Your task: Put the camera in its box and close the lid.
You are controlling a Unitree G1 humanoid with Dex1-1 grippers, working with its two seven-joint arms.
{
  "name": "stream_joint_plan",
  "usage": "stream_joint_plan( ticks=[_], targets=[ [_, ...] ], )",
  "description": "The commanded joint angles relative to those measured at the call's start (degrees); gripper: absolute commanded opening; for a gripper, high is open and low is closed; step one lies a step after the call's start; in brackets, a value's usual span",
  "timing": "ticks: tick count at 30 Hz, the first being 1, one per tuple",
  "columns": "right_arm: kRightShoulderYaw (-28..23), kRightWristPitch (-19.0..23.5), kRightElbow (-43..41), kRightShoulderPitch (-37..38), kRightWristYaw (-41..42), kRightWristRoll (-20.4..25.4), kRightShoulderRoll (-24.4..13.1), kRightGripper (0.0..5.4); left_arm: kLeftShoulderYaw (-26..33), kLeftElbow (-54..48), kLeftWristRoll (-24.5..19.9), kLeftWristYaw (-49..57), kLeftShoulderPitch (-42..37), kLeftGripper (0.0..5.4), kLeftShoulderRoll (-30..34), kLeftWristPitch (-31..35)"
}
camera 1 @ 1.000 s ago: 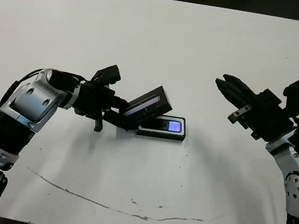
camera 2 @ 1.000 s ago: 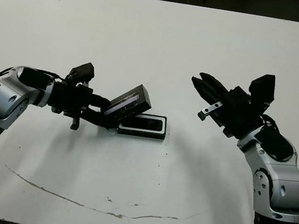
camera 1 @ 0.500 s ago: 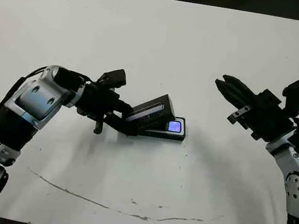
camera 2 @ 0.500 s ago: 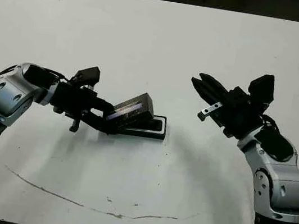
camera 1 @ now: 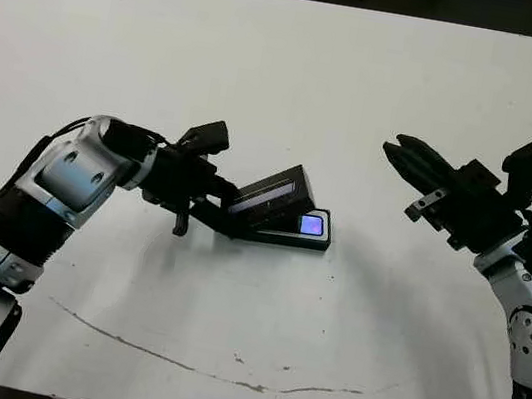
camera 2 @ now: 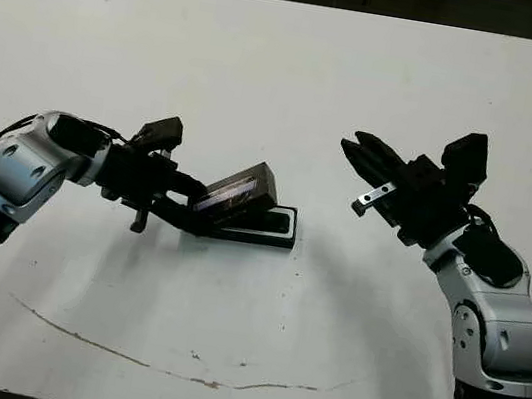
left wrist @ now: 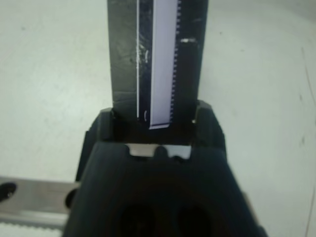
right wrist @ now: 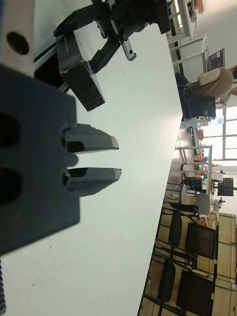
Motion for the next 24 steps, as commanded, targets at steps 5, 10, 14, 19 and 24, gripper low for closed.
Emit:
stream_joint_plan(
  ticks=[5,10,14,19,24],
  targets=[
    [0.0,0.76,-0.27,1.78,0.05,-0.01,-0.35,0.0,-4.57,2.16,3.17,1.03,1.02,1.18,-0.92,0.77],
    [0.2,0.49,0.19,1.58,0.07,-0.05,-0.05,0.0,-5.26,2.71,3.26,-0.64,0.37,1.18,-0.49,-2.48],
    [0.28,1.16,-0.14,1.58,-0.48,-0.08,0.03,0.0,-5.61,3.64,3.34,-2.31,-0.81,1.18,-0.08,-2.56],
    [0.14,1.66,-0.45,1.77,-0.76,0.38,0.13,0.0,-6.42,4.2,4.07,-4.08,-1.94,1.18,-0.11,-4.89],
    [-0.21,2.25,-0.82,2.0,-1.09,0.97,0.14,0.0,-7.93,4.65,5.79,-2.23,-2.48,1.18,-2.05,-4.13]
  ],
)
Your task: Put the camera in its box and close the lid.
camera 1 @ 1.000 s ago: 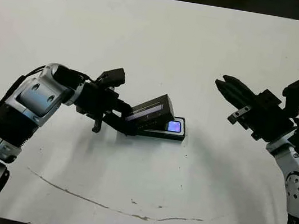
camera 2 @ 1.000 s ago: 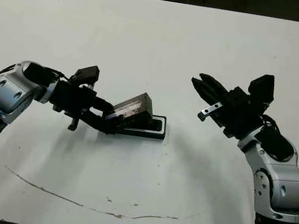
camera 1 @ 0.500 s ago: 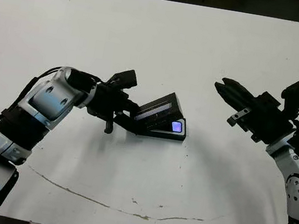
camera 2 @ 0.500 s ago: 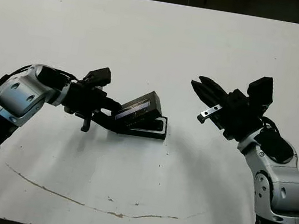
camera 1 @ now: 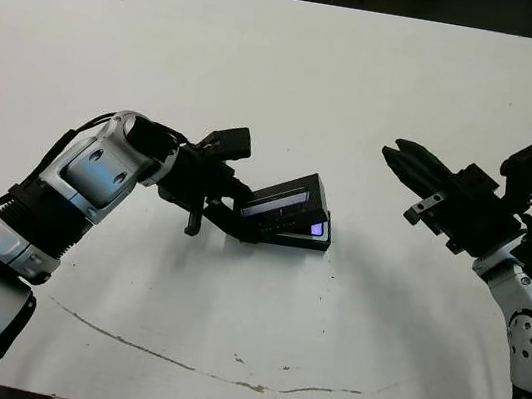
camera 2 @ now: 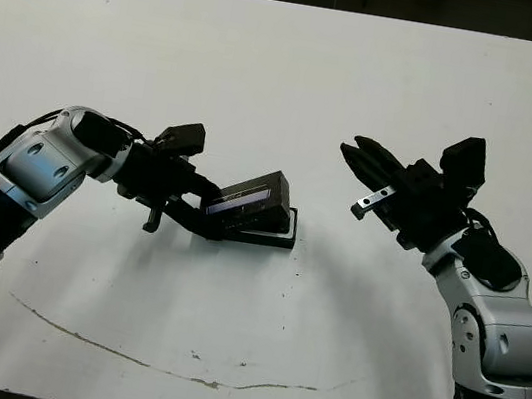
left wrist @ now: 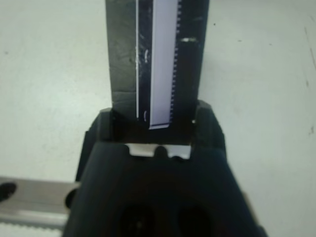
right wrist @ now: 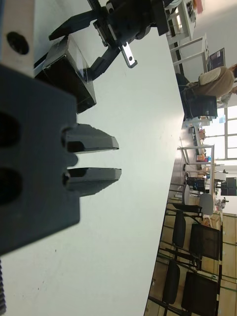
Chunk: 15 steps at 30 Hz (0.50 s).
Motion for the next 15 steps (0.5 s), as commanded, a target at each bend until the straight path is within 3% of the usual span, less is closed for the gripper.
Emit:
stream_joint_plan(
  ticks=[1,15],
  targets=[
    [-0.26,1.62,-0.57,1.29,-0.81,0.4,-0.03,0.0,-3.4,1.96,3.17,1.95,1.62,1.18,-2.12,1.62],
    [-0.09,2.8,-2.61,1.79,-2.11,1.12,0.04,0.0,-9.02,-0.13,10.5,6.08,1.16,1.16,-6.28,6.46]
  ],
)
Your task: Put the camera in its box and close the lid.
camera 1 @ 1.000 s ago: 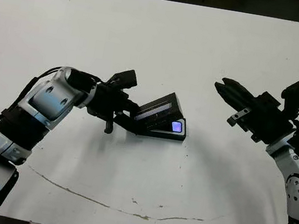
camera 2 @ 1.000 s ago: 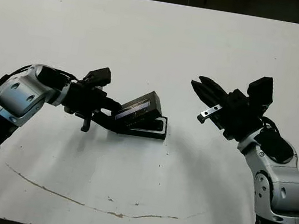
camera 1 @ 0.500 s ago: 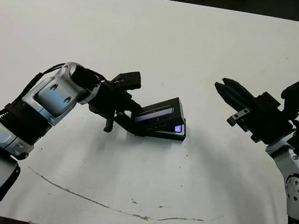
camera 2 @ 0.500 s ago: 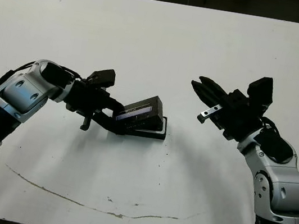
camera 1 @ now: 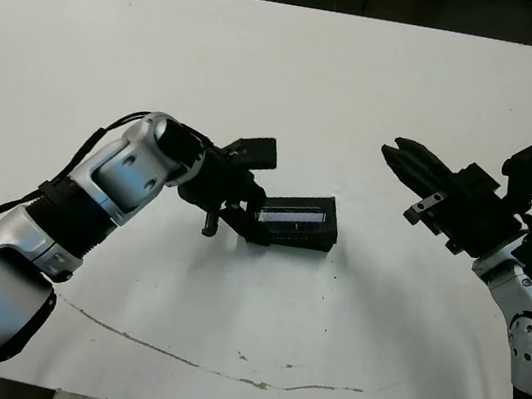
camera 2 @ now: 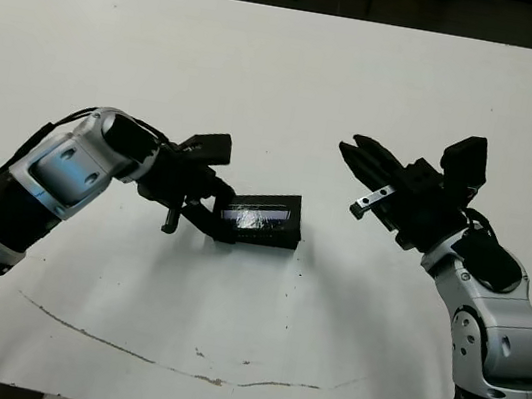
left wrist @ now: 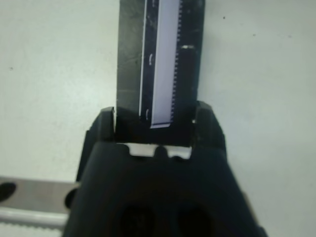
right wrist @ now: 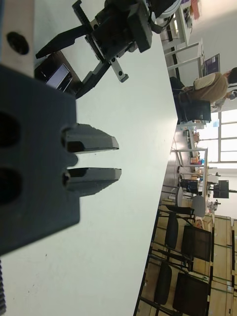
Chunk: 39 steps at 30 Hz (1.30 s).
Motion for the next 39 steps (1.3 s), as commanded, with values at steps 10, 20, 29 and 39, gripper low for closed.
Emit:
stream_joint_plan(
  ticks=[10,20,29,39],
  targets=[
    [0.04,1.93,-0.27,1.35,-0.83,0.42,0.01,0.0,-8.51,-2.39,4.9,1.8,2.19,1.16,-2.19,11.1],
    [0.16,1.93,0.03,1.3,-0.67,0.54,0.23,0.0,-10.59,-5.29,6.1,1.67,1.62,1.16,-1.3,14.02],
    [0.3,1.97,0.43,1.14,-0.21,0.5,0.07,0.0,-11.5,-5.0,6.04,-2.47,1.44,2.45,2.16,6.42],
    [0.38,2.51,0.56,1.05,-0.2,0.51,-0.06,0.0,-10.33,-5.04,7.14,-2.77,3.56,4.69,5.55,-1.09]
  ],
)
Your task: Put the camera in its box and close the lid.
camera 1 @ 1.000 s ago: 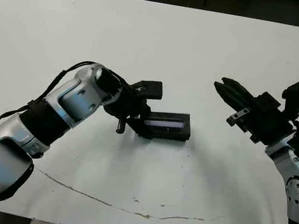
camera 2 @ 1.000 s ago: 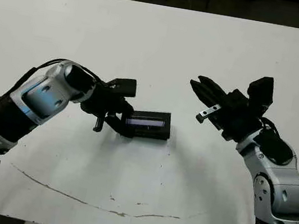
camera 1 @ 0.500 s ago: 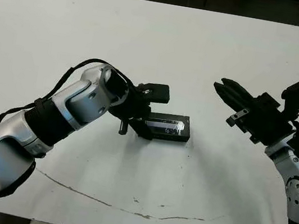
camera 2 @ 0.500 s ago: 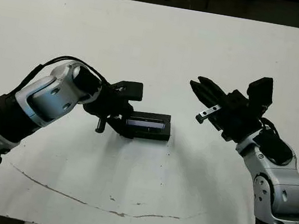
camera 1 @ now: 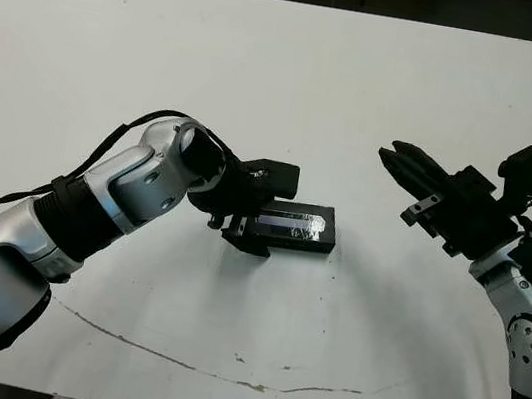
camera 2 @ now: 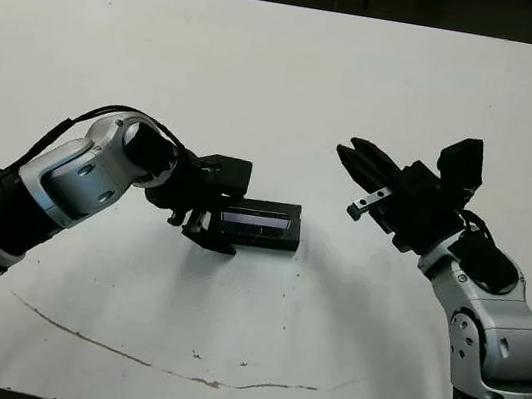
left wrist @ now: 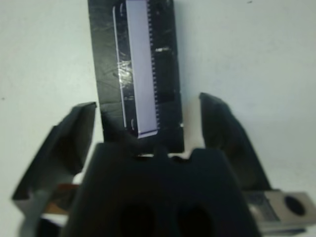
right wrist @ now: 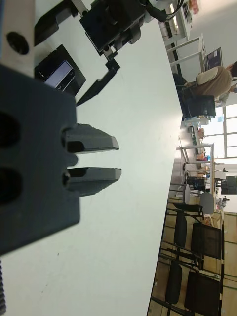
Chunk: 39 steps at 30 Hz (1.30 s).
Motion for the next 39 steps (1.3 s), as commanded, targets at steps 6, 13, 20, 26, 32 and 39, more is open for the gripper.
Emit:
stream_joint_plan(
  ticks=[6,13,20,26,32,39],
  targets=[
    [0.51,0.73,0.69,0.74,0.32,-0.39,-0.53,0.0,0.35,1.09,0.65,-1.75,8.93,5.37,7.11,-1.86],
    [0.66,-1.25,2.29,0.54,1.89,-0.92,-0.64,0.0,7.55,-1.27,0.11,0.69,16.11,5.37,15.63,-8.5],
    [0.73,-0.9,2.67,0.02,2.19,-0.99,-0.72,0.0,20.25,-3.78,-4.13,4.44,20.76,5.37,21.56,-5.2],
    [0.21,-0.88,3.11,-0.24,2.1,-0.92,-0.65,0.0,38.86,-10.19,-11.24,20.22,27.8,4.76,14.52,-1.69],
    [-0.63,-1.2,4.01,-0.41,1.61,-0.56,-0.2,0.0,46.16,-19.63,-18.56,36.59,33.63,3.31,-1.84,-8.4],
    [-2.05,-0.43,4.21,0.25,0.38,1.11,0.61,0.0,39.28,-30.35,-20.47,46.52,35.49,1.62,-11.38,-1.84]
  ],
)
